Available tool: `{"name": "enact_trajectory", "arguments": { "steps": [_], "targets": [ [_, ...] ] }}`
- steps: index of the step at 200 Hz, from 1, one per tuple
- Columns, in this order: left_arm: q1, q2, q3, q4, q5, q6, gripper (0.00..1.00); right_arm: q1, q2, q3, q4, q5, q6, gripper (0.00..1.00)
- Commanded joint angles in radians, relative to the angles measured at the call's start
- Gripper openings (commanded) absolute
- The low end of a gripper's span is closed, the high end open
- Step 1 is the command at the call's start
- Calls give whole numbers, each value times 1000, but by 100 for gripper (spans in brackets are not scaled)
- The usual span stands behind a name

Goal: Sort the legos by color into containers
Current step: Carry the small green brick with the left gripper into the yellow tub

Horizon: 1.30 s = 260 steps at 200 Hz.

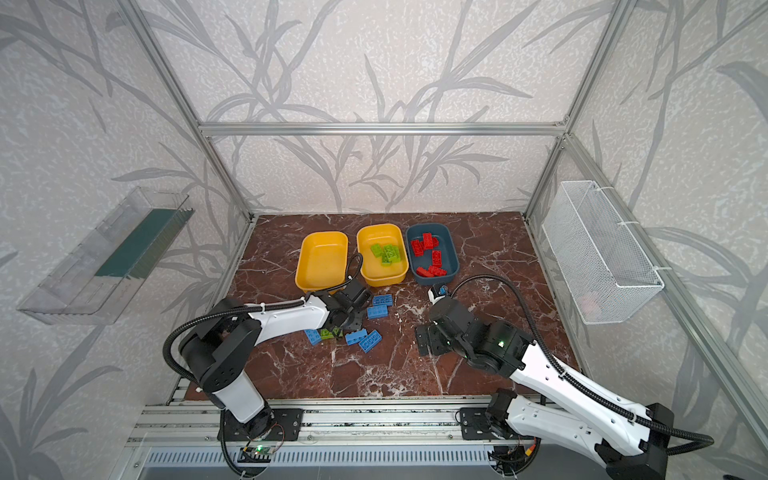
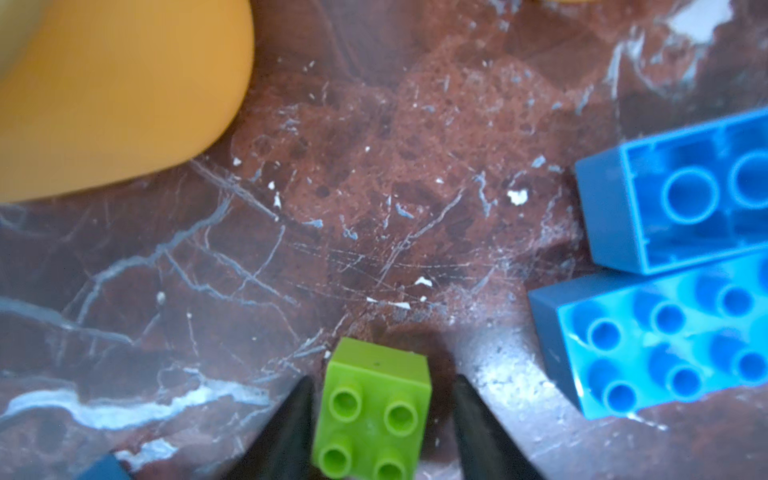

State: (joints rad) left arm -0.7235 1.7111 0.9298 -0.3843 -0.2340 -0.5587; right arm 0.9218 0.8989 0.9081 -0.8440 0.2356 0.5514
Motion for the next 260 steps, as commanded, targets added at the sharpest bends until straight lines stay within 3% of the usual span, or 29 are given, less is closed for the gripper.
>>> {"name": "enact_trajectory", "arguments": {
  "steps": [1, 19, 41, 94, 156, 209, 228, 249, 260],
  "targets": [
    [7, 12, 16, -55, -11, -7, 35, 6, 2, 32, -13, 23, -5, 99],
    [6, 7, 30, -96, -14, -21, 22, 6, 9, 32, -8, 23, -10, 99],
    [6, -5, 63, -152, -24, -33, 16, 6, 16, 32, 4, 22, -16, 99],
    [8, 18, 319, -288, -60, 2, 16, 5, 1, 18, 51, 29, -33, 99],
    [60, 322, 830, -429, -26, 63, 17, -37, 29, 31, 92, -3, -80, 99],
    [155, 628, 1238, -569, 35, 79, 17, -176, 25, -27, 154, -124, -112, 99],
    [173, 705, 1359, -615, 50, 86, 28, -218, 40, -31, 166, -153, -133, 99],
    [180, 737, 1413, -627, 62, 88, 59, -248, 66, -25, 180, -174, -156, 99],
    [179, 729, 1412, -620, 68, 87, 69, -254, 81, -19, 187, -183, -163, 99]
  ]
}}
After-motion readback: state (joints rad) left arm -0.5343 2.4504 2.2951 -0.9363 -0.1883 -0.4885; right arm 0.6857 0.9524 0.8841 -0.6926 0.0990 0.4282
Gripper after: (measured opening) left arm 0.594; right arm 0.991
